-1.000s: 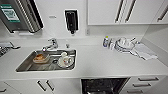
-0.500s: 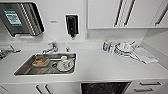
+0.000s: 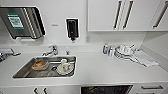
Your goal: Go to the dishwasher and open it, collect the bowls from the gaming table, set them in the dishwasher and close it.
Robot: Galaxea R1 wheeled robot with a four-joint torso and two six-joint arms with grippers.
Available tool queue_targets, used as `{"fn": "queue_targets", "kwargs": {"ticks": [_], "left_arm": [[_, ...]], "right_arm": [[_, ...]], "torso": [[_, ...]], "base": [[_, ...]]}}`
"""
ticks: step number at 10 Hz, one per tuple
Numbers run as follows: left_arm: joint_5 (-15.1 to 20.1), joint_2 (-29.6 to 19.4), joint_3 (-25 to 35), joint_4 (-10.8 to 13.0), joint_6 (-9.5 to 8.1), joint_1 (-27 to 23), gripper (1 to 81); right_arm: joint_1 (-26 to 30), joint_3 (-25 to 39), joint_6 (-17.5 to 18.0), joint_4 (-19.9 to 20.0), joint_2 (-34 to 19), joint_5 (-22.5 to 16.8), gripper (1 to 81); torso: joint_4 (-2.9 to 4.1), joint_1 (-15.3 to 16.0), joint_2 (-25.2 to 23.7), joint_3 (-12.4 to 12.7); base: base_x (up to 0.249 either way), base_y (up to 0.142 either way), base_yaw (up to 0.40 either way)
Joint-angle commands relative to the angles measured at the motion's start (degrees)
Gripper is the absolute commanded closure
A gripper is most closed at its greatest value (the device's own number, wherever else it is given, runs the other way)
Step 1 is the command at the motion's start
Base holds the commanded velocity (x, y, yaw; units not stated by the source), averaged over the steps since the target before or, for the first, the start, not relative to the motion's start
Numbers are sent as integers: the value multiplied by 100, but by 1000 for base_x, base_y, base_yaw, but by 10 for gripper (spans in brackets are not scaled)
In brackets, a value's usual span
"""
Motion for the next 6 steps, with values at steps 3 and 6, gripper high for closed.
{"fn": "queue_targets", "kwargs": {"ticks": [3,6], "left_arm": [[428,4,25,-64,15,-63,10],[436,12,25,-64,15,-55,10]], "right_arm": [[169,-1282,110,758,142,-1256,10],[204,-1371,110,969,266,-1292,10]], "torso": [[0,620,-977,2],[0,1001,-1587,7]], "base": [[0,0,0],[0,0,0]]}}
